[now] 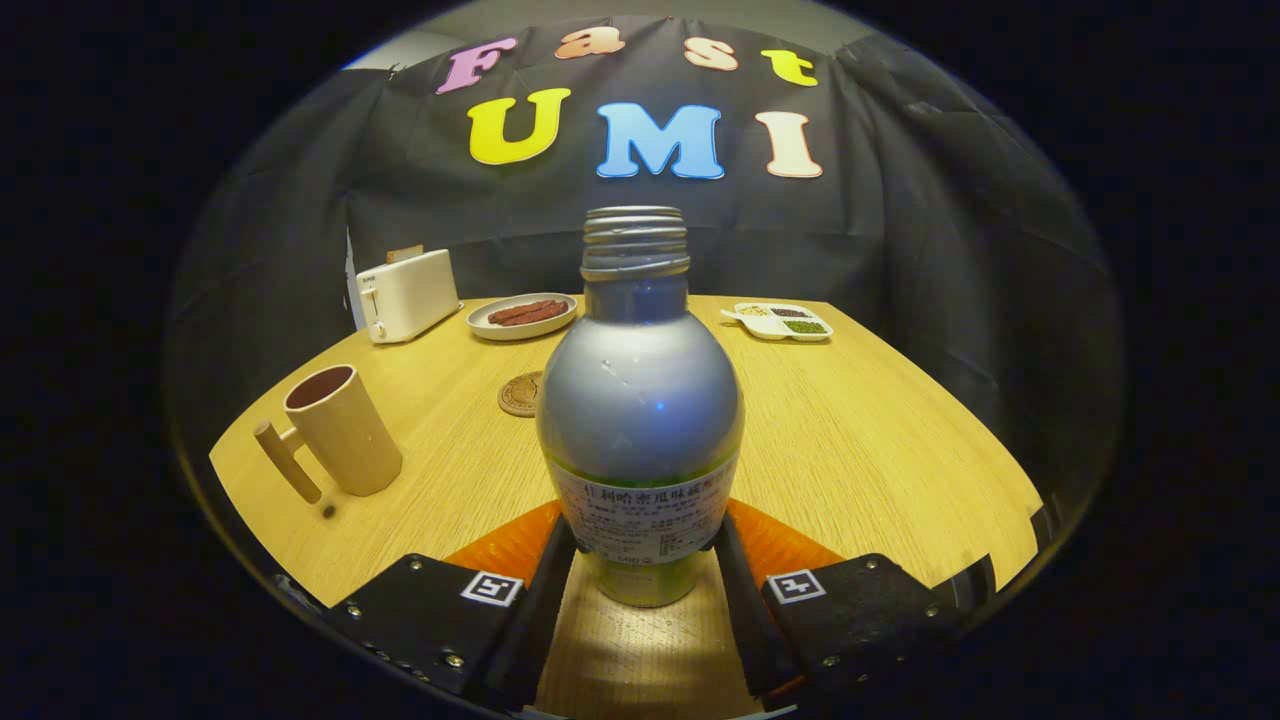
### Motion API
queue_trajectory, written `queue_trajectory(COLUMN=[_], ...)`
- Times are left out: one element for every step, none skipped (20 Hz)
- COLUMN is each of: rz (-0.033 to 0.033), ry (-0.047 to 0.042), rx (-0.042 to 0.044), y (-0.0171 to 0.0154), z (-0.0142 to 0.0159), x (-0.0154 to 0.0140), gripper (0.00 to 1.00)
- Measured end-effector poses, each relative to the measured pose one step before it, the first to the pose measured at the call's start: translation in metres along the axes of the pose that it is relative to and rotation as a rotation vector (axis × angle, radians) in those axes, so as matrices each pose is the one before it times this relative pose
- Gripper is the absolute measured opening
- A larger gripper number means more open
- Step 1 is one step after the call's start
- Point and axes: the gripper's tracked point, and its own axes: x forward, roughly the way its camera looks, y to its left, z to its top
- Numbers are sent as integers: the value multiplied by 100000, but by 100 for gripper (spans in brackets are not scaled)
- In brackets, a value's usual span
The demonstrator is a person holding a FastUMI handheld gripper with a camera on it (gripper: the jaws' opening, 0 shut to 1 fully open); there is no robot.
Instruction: Take the bottle from table, then pour the juice into the cup, finally place the bottle on the coaster
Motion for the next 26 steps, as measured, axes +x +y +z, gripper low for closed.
queue_trajectory(rz=[-200, 523, 18, -132, -39, 339, 30, -410, -143, 64, -80, 250, 286, 499, 497, 219, -15, -93, 339, 215, -394, 10, 323, -40, 44, 631], ry=[-89, 150, -326, -241, -263, 23, -87, -66, 48, -204, -167, -267, -141, 138, 411, 394, 489, 498, 831, 1321, 1178, 589, 243, 87, 445, 665], rx=[-1823, -1681, -2244, -2944, -3071, -2894, -2730, -2952, -2783, -2565, -2646, -2621, -2423, -2083, -1807, -1947, -2220, -2401, -2155, -2125, -1968, -1643, -1647, -2526, -3001, -3005], y=[188, 386, 254, 298, 283, 286, 303, 87, 289, 158, 206, 198, 277, 165, 317, 154, 172, 120, 242, 250, 243, 313, 414, 201, 170, 216], z=[306, 431, 447, 438, 263, 469, 408, 538, 336, 458, 447, 455, 321, 390, 181, 313, 235, 198, 100, 107, 86, 255, 309, 424, 303, 280], x=[-144, -86, -101, 61, -40, 36, 4, 38, 127, 110, 99, 22, 59, 66, 229, 179, 80, 81, 106, 112, 124, -66, 33, 3, 84, 149], gripper=[74, 74, 74, 74, 74, 74, 74, 74, 74, 74, 74, 74, 74, 74, 74, 74, 74, 74, 74, 74, 74, 74, 74, 74, 74, 74])
